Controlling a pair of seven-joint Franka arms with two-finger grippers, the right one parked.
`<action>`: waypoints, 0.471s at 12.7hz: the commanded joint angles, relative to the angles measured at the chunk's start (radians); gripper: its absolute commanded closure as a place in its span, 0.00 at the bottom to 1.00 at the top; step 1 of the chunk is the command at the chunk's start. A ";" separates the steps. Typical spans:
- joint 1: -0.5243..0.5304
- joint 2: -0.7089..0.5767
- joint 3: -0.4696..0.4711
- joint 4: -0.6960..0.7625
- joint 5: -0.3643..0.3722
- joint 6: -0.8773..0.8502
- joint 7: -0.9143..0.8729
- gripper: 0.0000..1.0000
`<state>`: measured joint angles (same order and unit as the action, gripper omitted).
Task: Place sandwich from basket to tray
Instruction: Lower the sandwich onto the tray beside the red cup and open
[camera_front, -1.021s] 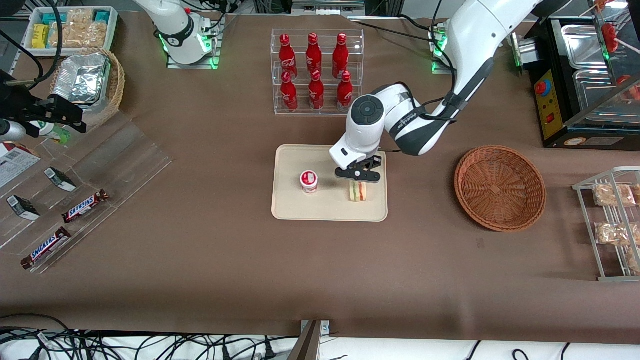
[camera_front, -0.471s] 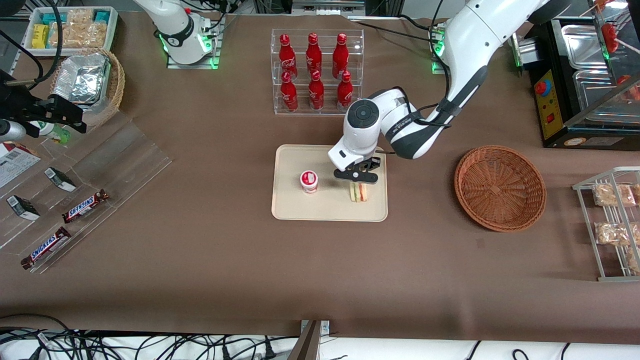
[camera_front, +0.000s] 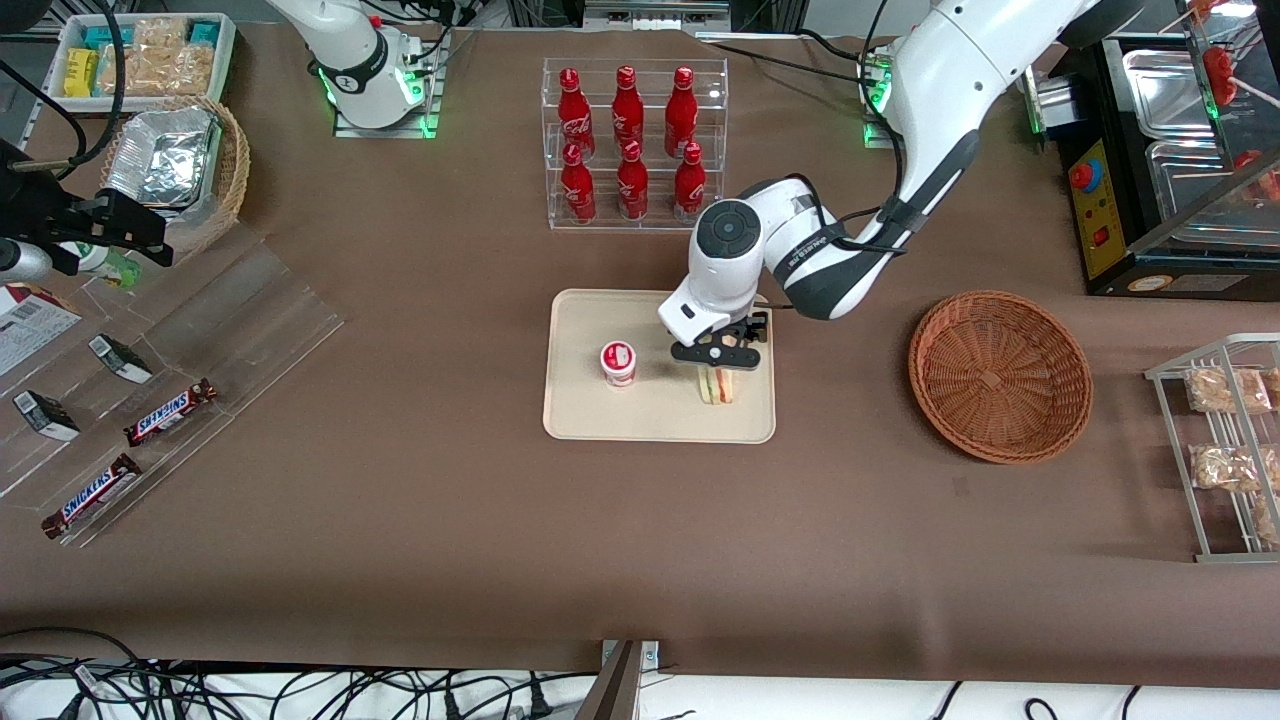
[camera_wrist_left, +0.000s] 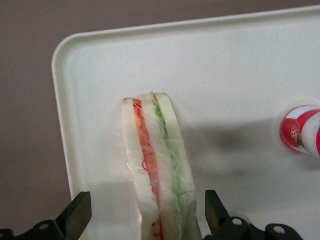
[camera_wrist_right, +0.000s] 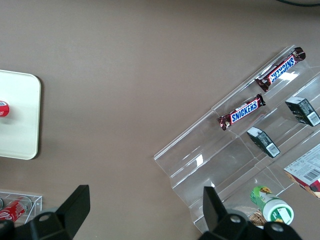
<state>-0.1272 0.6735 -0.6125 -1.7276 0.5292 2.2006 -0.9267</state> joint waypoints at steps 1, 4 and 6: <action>0.017 -0.075 -0.001 0.054 0.003 -0.122 -0.099 0.00; 0.075 -0.115 -0.004 0.137 -0.026 -0.229 -0.103 0.00; 0.124 -0.155 -0.006 0.155 -0.047 -0.258 -0.101 0.00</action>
<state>-0.0402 0.5572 -0.6130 -1.5865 0.5132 1.9813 -1.0181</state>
